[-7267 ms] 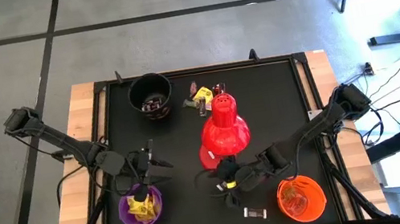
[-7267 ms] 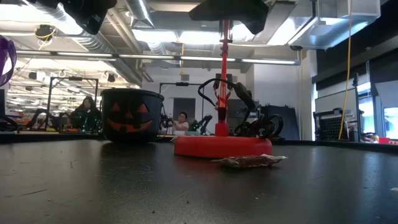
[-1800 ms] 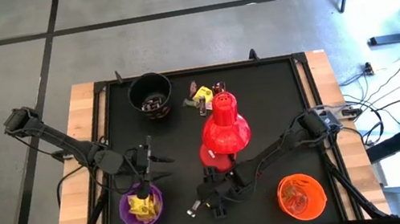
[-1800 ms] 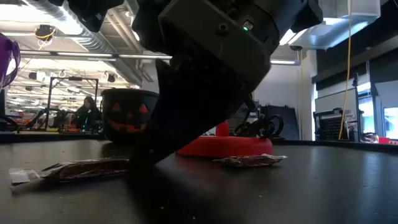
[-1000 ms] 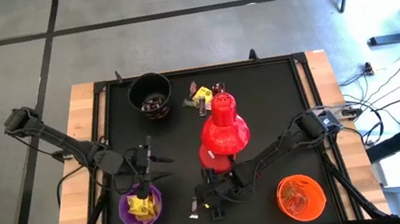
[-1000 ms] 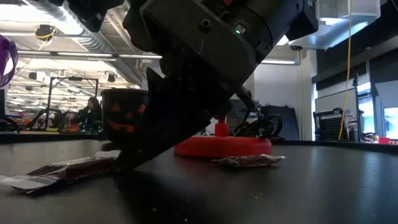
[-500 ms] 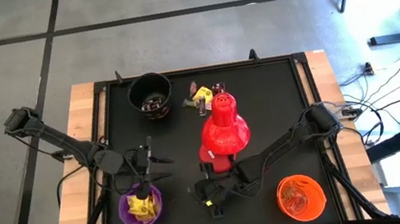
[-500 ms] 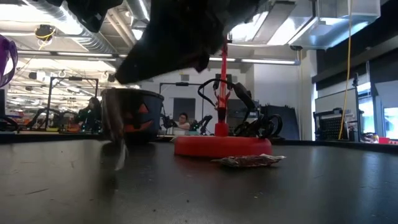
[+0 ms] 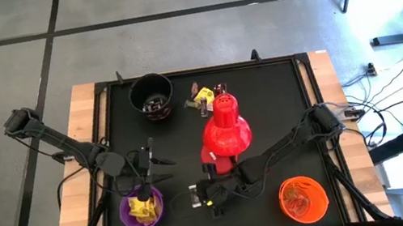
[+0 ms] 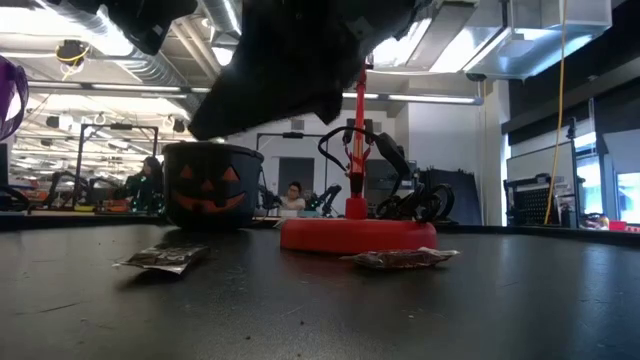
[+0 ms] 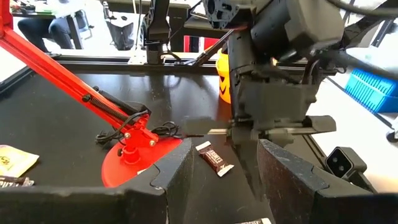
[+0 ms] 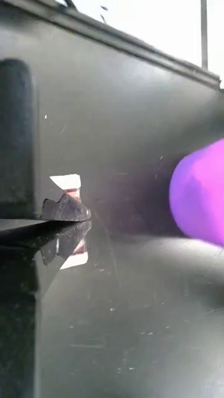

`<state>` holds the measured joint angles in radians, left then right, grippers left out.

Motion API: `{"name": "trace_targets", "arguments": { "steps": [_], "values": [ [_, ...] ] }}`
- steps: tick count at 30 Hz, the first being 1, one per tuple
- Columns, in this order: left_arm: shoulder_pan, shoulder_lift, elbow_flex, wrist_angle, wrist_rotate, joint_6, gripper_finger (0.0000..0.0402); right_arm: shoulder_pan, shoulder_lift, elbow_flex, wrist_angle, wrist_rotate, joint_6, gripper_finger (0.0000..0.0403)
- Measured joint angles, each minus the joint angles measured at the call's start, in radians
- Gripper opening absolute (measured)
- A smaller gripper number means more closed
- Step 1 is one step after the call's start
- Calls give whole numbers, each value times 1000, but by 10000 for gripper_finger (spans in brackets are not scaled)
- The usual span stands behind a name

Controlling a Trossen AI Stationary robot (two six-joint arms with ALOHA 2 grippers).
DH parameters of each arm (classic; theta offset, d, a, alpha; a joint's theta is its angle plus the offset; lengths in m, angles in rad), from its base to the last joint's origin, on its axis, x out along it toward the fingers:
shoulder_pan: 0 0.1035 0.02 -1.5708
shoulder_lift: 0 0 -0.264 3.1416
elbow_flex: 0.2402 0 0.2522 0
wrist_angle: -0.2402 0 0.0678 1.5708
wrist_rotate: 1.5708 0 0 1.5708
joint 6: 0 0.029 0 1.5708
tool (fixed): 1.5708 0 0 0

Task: Organize candy in baskets
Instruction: Put the brown chocolate bar into the black bucket

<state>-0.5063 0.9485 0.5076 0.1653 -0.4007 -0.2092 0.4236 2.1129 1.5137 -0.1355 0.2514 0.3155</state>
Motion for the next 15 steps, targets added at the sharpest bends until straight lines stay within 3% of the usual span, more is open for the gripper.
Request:
{"name": "trace_targets", "arguments": {
  "steps": [6, 15],
  "values": [
    [0, 0, 0, 4, 0, -1, 167, -8, 52, 0, 49, -31, 84, 85],
    [0, 0, 0, 4, -1, 0, 167, -7, 158, 0, 183, 56, 207, 229]
  ]
}}
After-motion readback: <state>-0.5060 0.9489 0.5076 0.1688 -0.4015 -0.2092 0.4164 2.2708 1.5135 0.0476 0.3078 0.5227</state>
